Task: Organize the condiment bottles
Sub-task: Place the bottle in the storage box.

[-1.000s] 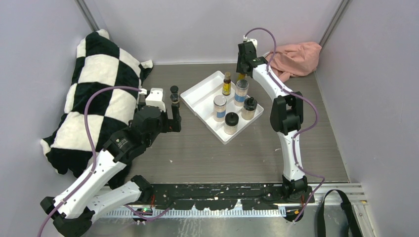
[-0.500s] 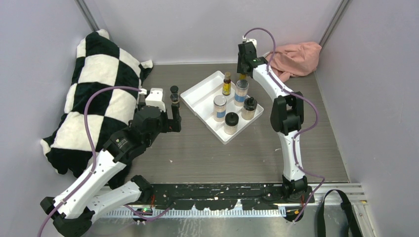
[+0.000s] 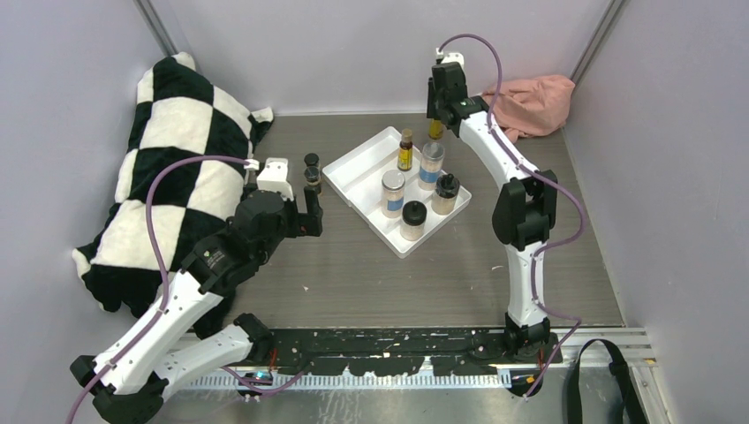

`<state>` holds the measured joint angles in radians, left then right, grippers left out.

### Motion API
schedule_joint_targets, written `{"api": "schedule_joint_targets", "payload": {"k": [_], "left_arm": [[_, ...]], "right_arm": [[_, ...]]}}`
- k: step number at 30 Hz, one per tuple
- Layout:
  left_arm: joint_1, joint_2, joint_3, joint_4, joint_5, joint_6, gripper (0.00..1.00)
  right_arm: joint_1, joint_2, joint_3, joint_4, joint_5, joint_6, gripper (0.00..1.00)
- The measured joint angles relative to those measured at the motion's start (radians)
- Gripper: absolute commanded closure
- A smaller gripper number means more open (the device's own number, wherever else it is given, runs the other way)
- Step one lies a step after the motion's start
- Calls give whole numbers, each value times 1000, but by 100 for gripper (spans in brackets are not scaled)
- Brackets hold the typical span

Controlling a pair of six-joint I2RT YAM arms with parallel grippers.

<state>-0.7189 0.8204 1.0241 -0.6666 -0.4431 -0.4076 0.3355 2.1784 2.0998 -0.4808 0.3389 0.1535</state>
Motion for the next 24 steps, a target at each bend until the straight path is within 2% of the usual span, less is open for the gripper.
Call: {"api": "schedule_joint_targets", "payload": {"k": [14, 24], "left_arm": [[0, -9, 0, 2, 0, -2, 5], [0, -27, -14, 4, 0, -4, 5]], "right_arm": [[51, -130, 0, 17, 8, -76, 99], [139, -230, 0, 34, 30, -128, 99]]}}
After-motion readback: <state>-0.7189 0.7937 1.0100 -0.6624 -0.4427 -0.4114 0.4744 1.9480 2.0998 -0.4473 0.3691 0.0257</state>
